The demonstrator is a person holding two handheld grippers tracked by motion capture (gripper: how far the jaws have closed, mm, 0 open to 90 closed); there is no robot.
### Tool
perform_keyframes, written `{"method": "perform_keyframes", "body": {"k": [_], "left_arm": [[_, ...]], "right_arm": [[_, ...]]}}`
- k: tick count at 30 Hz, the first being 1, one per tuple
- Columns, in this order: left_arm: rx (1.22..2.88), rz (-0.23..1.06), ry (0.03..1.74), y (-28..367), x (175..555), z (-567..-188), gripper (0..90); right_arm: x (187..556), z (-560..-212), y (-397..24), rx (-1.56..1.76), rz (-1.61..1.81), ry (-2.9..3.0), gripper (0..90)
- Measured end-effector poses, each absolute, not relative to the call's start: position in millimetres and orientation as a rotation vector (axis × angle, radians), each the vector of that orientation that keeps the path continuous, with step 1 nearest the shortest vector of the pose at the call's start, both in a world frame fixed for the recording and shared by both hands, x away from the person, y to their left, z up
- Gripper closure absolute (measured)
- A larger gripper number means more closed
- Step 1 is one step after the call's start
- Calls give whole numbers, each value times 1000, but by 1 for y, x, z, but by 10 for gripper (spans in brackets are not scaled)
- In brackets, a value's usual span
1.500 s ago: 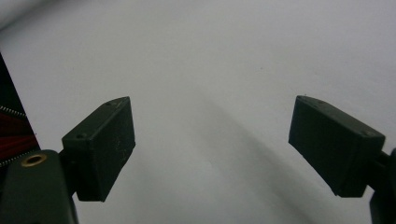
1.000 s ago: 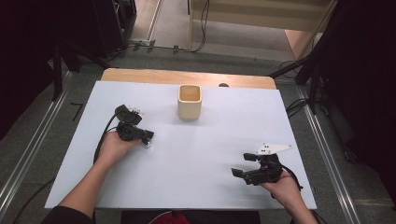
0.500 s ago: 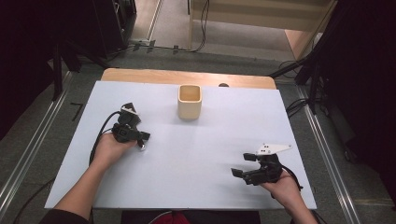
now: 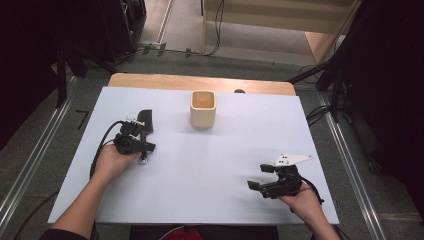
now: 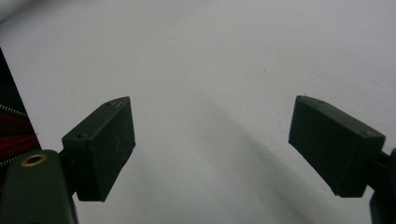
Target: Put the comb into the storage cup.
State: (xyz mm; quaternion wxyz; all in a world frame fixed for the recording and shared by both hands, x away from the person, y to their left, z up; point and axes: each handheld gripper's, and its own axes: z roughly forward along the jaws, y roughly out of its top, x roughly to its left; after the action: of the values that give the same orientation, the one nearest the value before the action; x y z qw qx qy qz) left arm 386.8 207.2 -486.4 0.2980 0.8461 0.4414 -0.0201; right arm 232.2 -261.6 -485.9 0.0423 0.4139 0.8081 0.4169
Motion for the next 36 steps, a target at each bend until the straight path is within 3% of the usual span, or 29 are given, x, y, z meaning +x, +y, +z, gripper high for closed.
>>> {"method": "perform_keyframes", "body": {"k": [22, 28, 31, 36], "left_arm": [[2210, -37, 1217, 233, 384, -485, 900], [2186, -30, 1183, 233, 382, -481, 854], [2162, -45, 1172, 233, 380, -478, 770], [2126, -53, 1142, 230, 370, -467, 721]], "right_arm": [[232, -486, -261, 1264, 1275, 2474, 129], [232, -486, -261, 1265, 1276, 2475, 129], [232, -486, -261, 1266, 1278, 2470, 129], [232, -486, -261, 1266, 1281, 2470, 129]]}}
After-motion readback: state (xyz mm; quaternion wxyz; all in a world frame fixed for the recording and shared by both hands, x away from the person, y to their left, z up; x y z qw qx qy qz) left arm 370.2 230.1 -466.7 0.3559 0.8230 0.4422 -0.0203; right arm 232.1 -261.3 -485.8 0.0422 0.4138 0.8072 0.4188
